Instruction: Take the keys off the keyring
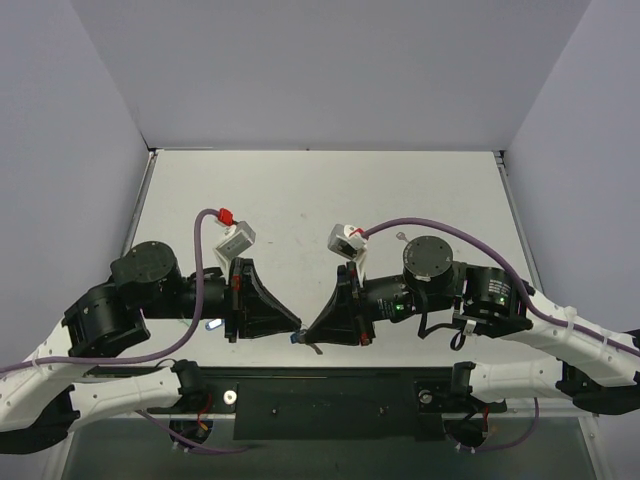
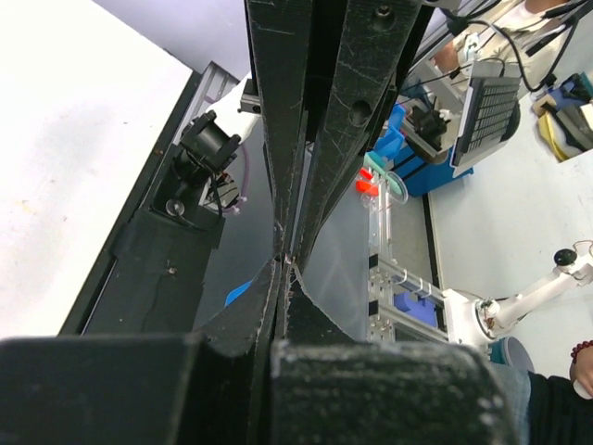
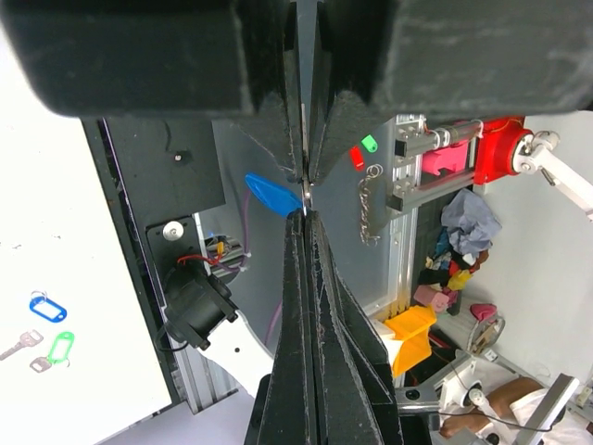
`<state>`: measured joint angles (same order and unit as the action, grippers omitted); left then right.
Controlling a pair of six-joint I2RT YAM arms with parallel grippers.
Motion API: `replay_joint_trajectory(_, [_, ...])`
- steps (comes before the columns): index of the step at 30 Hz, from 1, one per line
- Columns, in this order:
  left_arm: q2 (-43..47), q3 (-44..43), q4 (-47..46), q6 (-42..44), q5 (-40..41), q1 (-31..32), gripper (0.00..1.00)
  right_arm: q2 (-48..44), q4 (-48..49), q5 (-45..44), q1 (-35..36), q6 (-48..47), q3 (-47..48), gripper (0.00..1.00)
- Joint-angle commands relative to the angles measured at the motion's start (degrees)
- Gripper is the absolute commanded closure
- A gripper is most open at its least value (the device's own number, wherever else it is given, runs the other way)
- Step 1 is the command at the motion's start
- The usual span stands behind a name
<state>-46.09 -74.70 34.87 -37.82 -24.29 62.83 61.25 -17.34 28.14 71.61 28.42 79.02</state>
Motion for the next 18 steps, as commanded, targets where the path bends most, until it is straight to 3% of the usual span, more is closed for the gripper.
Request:
replay_joint_trajectory(1, [-2.2, -4.5, 5.7, 2.6, -4.6, 0.3, 1.00, -0.4, -0.1, -4.1, -0.3, -1.4, 1.0, 1.00])
replay_joint_trajectory(18, [-6.4, -9.1, 14.1, 7.1, -4.7, 0.3, 1.00, 1.8, -7.4, -5.3, -0.3, -4.6, 4.5, 1.00])
